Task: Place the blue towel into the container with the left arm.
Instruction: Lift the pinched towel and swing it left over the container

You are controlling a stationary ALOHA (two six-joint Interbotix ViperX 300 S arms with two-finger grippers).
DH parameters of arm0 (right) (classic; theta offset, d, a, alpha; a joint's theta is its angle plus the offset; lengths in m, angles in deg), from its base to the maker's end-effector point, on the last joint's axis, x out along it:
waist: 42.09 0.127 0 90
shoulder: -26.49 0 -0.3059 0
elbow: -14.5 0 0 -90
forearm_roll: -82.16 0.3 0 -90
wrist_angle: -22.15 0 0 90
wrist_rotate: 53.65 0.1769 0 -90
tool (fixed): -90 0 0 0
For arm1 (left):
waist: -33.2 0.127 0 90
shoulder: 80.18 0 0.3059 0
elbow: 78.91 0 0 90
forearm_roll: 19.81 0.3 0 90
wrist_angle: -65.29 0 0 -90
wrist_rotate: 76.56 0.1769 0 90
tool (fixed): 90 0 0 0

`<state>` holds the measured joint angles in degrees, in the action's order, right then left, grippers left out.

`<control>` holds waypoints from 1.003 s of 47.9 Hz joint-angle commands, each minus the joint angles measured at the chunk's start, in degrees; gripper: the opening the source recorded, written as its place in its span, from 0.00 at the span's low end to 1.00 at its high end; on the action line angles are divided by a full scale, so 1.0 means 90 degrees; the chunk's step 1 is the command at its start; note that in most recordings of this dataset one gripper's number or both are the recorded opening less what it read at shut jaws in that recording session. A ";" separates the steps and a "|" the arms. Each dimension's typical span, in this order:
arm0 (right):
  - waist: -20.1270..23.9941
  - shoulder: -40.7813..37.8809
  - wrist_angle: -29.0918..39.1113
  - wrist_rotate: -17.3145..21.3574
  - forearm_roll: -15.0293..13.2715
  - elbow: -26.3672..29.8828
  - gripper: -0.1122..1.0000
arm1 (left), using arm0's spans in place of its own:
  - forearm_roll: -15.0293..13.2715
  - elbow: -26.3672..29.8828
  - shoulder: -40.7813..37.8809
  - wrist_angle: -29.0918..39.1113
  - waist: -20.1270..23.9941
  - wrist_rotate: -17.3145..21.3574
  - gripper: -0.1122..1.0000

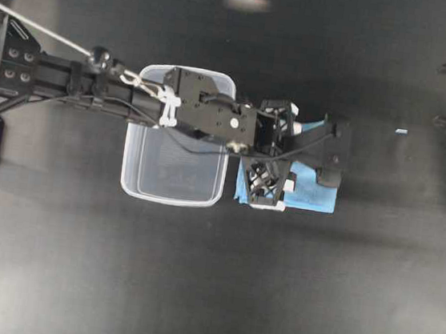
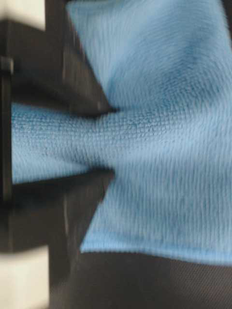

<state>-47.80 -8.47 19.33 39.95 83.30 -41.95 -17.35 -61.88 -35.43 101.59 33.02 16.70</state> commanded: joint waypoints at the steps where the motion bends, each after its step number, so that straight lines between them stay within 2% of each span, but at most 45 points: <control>1: -0.0010 -0.0010 -0.0146 0.0000 0.0020 0.0107 0.78 | 0.0020 0.0039 0.0039 0.0234 -0.0098 -0.0010 0.36; 3: -0.0010 0.0000 -0.0166 0.0000 0.0020 0.0107 0.78 | 0.0020 0.0088 0.0107 0.0313 -0.0117 -0.0010 0.26; 6: -0.0010 0.0010 -0.0215 0.0000 0.0020 0.0107 0.78 | 0.0020 0.0176 0.0254 0.0410 -0.0127 -0.0010 0.16; 15: 0.0068 0.0010 -0.0322 0.0000 0.0020 0.0098 0.78 | 0.0020 0.0527 0.1055 0.0938 -0.0098 0.0088 0.15; 28: 0.0166 0.0020 -0.0322 -0.0010 0.0020 0.0088 0.78 | 0.0020 0.0605 0.2979 0.1719 -0.0146 0.0068 0.15; 36: 0.0166 0.0020 -0.0332 -0.0010 0.0020 0.0078 0.78 | 0.0020 0.0127 0.4023 0.2012 -0.0156 0.0000 0.15; 42: 0.0156 0.0020 -0.0332 -0.0010 0.0020 0.0078 0.78 | 0.0020 -0.0674 0.4639 0.1934 -0.0127 -0.0020 0.15; 48: 0.0166 0.0020 -0.0332 -0.0010 0.0020 0.0068 0.78 | 0.0020 -0.1260 0.4883 0.1719 -0.0127 -0.0020 0.15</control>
<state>-46.40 -8.03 16.96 39.95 83.30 -41.95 -17.35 -70.67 6.06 118.64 31.79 16.61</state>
